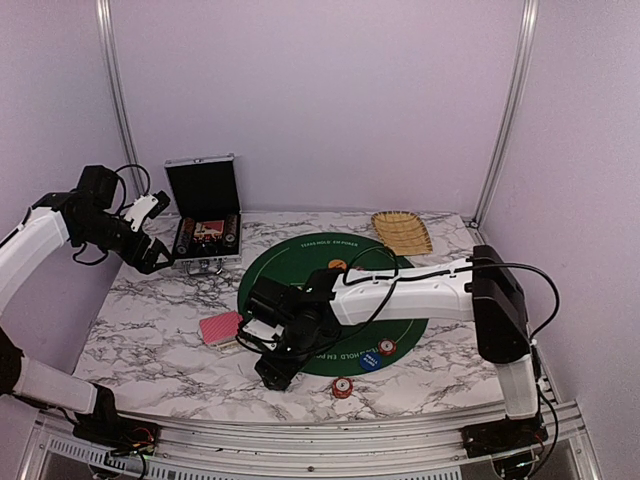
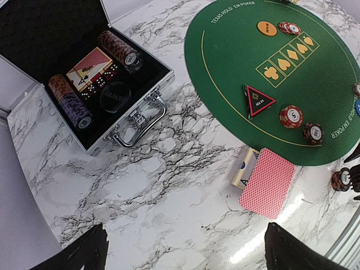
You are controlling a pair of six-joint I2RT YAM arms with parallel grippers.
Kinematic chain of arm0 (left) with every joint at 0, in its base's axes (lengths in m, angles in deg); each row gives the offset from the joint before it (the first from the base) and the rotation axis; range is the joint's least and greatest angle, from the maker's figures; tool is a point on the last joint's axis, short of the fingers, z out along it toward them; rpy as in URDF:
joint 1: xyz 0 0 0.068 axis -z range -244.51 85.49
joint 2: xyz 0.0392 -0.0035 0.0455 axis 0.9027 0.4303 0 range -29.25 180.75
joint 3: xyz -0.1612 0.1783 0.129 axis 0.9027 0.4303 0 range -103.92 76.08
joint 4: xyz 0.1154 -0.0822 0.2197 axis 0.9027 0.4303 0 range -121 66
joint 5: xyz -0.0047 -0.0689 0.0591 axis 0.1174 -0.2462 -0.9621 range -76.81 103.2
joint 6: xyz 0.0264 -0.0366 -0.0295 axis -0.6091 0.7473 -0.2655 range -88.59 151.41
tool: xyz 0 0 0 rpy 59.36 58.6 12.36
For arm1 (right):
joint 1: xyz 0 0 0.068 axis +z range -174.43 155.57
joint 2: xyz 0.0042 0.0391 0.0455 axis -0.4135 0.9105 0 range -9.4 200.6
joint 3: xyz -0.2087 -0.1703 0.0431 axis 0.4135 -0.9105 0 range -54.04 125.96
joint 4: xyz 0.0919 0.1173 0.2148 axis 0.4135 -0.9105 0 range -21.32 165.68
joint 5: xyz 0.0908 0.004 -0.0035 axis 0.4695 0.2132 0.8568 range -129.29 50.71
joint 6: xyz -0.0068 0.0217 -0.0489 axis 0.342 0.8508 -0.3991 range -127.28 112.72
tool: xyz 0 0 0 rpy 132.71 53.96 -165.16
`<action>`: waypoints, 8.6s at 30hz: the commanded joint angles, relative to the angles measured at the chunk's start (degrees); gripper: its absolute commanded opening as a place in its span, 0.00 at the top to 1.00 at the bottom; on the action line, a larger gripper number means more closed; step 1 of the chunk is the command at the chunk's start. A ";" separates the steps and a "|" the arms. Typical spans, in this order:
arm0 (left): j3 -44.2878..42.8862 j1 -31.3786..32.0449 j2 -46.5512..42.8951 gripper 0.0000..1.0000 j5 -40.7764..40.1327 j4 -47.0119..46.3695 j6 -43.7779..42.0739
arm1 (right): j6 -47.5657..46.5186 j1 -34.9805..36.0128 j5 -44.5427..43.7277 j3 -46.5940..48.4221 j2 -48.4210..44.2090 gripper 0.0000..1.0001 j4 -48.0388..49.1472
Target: Distribute texas hold em gaming equipment
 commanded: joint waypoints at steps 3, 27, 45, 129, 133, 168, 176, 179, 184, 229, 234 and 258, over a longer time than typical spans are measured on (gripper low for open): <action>-1.94 0.21 -1.00 0.01 0.12 1.61 -0.54 | -0.34 -0.17 0.22 1.15 1.95 0.28 0.79; -2.69 0.21 -0.54 0.01 -0.03 2.05 -0.91 | -1.29 -0.26 -1.04 4.06 4.05 0.43 0.50; -2.61 0.21 -0.89 0.01 -0.40 2.14 -1.24 | -1.36 -0.78 -1.67 3.39 4.23 0.60 0.37; -2.36 0.21 -0.36 0.01 -1.04 2.40 -2.12 | -2.43 -33.43 -13.50 32.22 25.81 0.96 -1.10; -2.54 0.21 -0.33 0.01 -0.86 2.40 -2.03 | -2.36 -33.48 -12.63 32.59 25.58 0.95 -1.56; -2.72 0.21 -1.05 0.01 -1.15 2.67 -1.77 | -5.10 -24.52 -17.36 24.12 7.31 0.33 -2.46; -2.27 0.26 -1.20 0.01 -1.14 2.74 -1.94 | -4.07 -12.27 -11.18 4.93 -5.58 0.24 1.64; -2.22 0.26 -1.23 0.01 -1.05 2.72 -1.94 | -3.06 -7.63 -9.02 1.48 -7.13 0.21 1.76; -2.05 0.23 -1.40 0.01 -0.73 2.75 -1.69 | -0.92 -3.09 -4.07 -1.71 -6.49 0.21 2.60; -1.60 0.21 -2.11 0.01 -0.82 3.28 -2.47 | -3.04 0.05 -2.30 2.23 1.89 0.72 2.83; -1.76 0.26 -2.09 0.01 -0.75 3.28 -2.44 | -2.81 -0.03 -2.89 2.96 0.80 0.79 1.87; 2.81 3.12 -0.89 0.01 4.74 6.68 -5.59 | 3.74 -11.74 -4.83 -20.62 -15.11 0.91 8.16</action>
